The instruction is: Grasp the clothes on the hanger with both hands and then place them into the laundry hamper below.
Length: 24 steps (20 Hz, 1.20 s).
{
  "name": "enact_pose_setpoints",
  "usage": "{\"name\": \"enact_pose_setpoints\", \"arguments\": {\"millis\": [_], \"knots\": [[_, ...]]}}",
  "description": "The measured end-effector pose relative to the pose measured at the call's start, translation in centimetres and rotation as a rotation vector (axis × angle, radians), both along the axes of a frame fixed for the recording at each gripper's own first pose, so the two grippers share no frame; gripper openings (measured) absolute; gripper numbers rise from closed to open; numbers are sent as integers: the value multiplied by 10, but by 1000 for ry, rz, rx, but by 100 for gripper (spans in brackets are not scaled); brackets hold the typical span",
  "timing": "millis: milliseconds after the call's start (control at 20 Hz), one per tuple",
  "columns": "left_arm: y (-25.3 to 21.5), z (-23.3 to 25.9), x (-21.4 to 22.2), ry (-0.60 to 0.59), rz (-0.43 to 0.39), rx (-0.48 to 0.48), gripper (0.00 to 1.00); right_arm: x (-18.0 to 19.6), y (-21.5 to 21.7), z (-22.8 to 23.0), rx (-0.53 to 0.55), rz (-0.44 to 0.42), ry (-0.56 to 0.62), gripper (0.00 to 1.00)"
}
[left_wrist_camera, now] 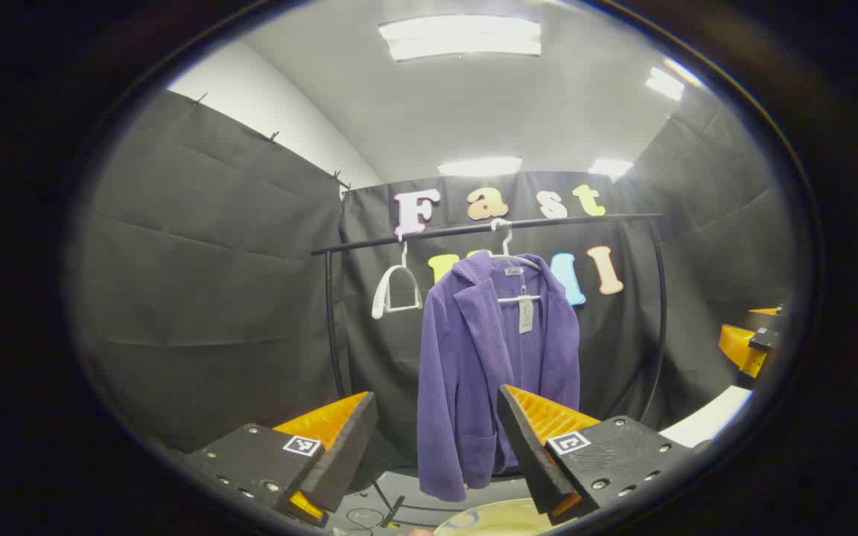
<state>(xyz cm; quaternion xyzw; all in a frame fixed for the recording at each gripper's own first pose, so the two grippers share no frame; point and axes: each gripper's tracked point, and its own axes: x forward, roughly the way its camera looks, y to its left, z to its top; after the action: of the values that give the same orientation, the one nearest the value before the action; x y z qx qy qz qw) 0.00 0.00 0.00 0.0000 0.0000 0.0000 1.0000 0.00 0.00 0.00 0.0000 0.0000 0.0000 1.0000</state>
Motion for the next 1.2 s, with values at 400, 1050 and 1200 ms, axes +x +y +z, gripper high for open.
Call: {"name": "enact_pose_setpoints", "arguments": {"millis": [400, 1050, 1200], "knots": [[-13, 5, 6, -8, -9, -9, 94, 9, -1, 4, -4, 11, -10, 94], [-33, 26, 38, -16, 48, -30, 94, 67, 12, 29, 30, 97, -50, 94], [-42, 30, 54, -15, 62, -46, 94, 89, 22, 40, 53, 139, -71, 94]]}}
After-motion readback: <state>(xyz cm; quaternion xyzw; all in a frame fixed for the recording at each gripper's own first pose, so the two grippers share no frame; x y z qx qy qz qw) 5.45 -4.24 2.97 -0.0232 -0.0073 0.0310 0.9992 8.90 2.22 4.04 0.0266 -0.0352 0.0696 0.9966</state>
